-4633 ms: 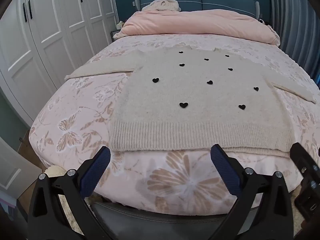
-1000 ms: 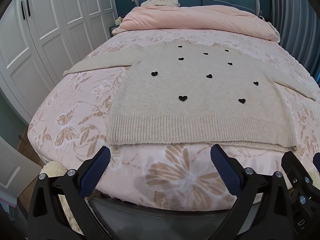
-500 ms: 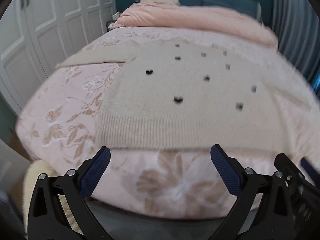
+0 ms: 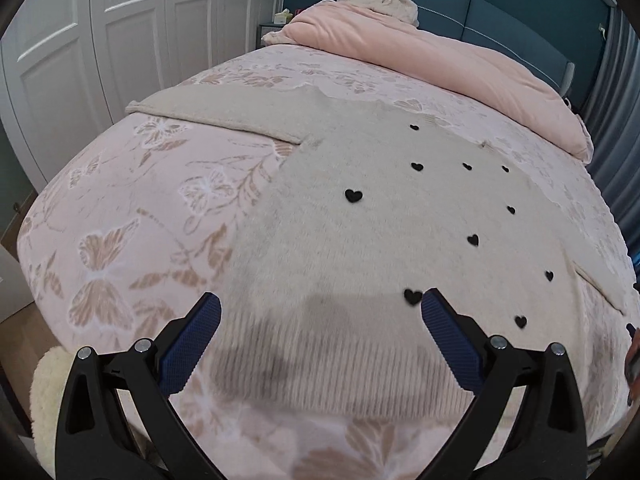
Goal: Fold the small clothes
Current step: 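Grasp one sweater sleeve cuff with the right tool while the left tool grasps the other cuff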
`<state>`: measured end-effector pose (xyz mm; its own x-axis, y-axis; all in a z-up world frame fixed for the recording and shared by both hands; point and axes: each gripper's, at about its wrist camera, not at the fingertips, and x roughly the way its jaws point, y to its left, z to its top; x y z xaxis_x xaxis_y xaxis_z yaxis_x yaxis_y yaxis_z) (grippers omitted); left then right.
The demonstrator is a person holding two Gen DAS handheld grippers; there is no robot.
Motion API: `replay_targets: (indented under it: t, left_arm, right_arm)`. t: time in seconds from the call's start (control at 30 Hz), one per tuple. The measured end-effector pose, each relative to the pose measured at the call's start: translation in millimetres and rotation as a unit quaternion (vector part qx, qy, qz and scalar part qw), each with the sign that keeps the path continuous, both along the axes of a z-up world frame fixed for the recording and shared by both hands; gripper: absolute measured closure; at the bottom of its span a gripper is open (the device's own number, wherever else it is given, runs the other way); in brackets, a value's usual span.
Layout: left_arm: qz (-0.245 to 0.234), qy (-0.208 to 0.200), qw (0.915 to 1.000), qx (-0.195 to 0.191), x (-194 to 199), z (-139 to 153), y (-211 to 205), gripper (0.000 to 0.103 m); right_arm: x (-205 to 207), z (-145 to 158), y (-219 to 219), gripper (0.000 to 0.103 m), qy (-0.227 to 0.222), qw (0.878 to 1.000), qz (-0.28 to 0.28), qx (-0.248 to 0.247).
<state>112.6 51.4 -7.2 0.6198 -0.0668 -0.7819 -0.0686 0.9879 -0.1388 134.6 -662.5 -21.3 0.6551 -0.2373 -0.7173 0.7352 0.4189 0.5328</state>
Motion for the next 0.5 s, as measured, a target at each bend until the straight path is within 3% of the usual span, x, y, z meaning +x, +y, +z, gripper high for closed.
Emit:
replay_targets:
  t: [0.17, 0.23, 0.27, 0.3, 0.33, 0.37, 0.43, 0.5]
  left_arm:
    - [-0.004, 0.009, 0.9998, -0.016, 21, -12, -9, 0.005]
    - [-0.006, 0.015, 0.9997, -0.019, 29, -17, -12, 0.005]
    - [-0.006, 0.019, 0.9996, -0.021, 32, -20, -13, 0.005]
    - [-0.005, 0.022, 0.9994, -0.025, 35, -22, -13, 0.005]
    - [-0.004, 0.024, 0.9992, -0.032, 39, -23, -13, 0.005]
    - [-0.001, 0.025, 0.9989, -0.039, 42, -24, -13, 0.005]
    - [0.002, 0.025, 0.9984, -0.050, 49, -25, -10, 0.005]
    - [0.005, 0.021, 0.9976, -0.065, 55, -23, -7, 0.005]
  right_arm:
    - [19, -37, -57, 0.014, -0.030, 0.994, -0.075, 0.078]
    - [28, -49, -75, 0.021, -0.036, 0.991, -0.098, 0.086]
    - [31, -47, -77, 0.036, -0.041, 0.991, -0.104, 0.075]
    - [35, -46, -80, 0.066, -0.048, 0.991, -0.097, 0.072]
    - [45, -44, -82, 0.083, -0.051, 0.992, -0.086, 0.079]
    - [51, -42, -82, 0.089, -0.055, 0.992, -0.081, 0.083]
    - [72, -16, -71, 0.090, -0.109, 0.991, -0.051, 0.065]
    - [107, 31, -33, 0.090, -0.157, 0.987, 0.039, 0.013]
